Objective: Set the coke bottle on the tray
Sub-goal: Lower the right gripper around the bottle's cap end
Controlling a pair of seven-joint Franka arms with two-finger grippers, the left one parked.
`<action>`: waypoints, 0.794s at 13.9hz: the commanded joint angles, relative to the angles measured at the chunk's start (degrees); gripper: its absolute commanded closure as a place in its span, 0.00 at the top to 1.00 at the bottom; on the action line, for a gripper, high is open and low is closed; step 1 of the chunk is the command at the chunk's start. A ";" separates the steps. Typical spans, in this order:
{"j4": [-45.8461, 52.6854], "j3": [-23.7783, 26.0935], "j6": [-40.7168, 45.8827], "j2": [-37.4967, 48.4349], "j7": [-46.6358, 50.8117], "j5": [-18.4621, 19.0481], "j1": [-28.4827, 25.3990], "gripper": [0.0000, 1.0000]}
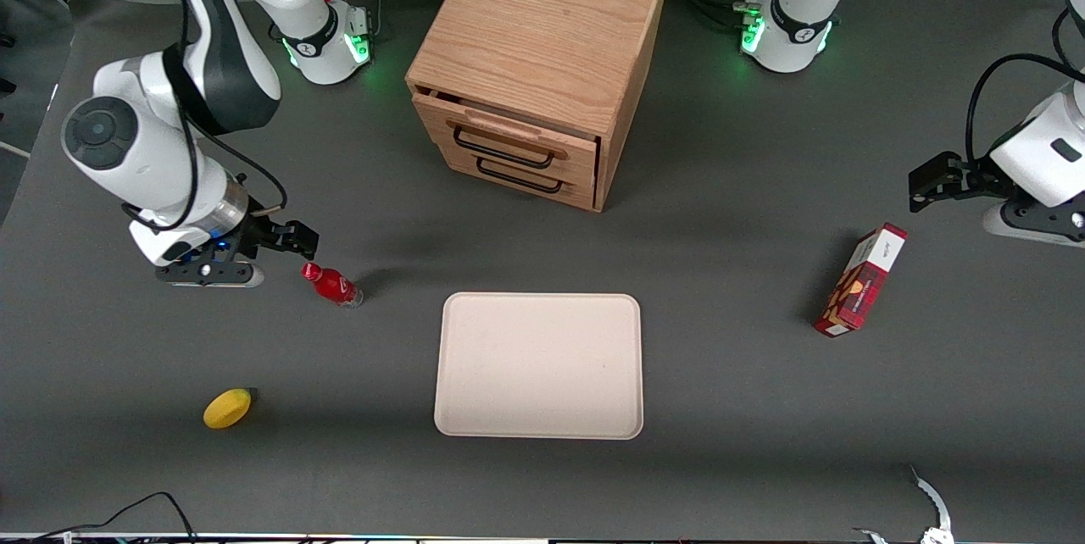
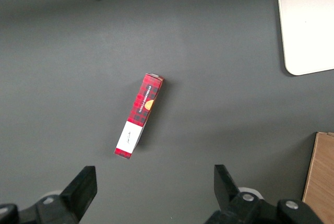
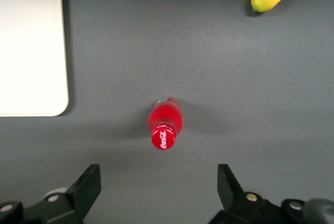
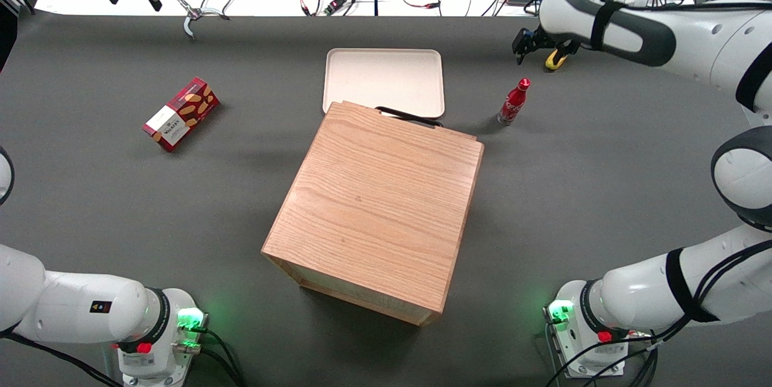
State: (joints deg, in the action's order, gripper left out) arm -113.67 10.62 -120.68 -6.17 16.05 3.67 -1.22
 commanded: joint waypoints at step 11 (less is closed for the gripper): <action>-6.21 0.28 -10.98 -4.37 1.00 2.66 1.05 0.98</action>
State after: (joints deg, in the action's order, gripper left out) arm -120.40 10.66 -130.50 -9.48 16.05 5.23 -0.34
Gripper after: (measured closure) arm 0.013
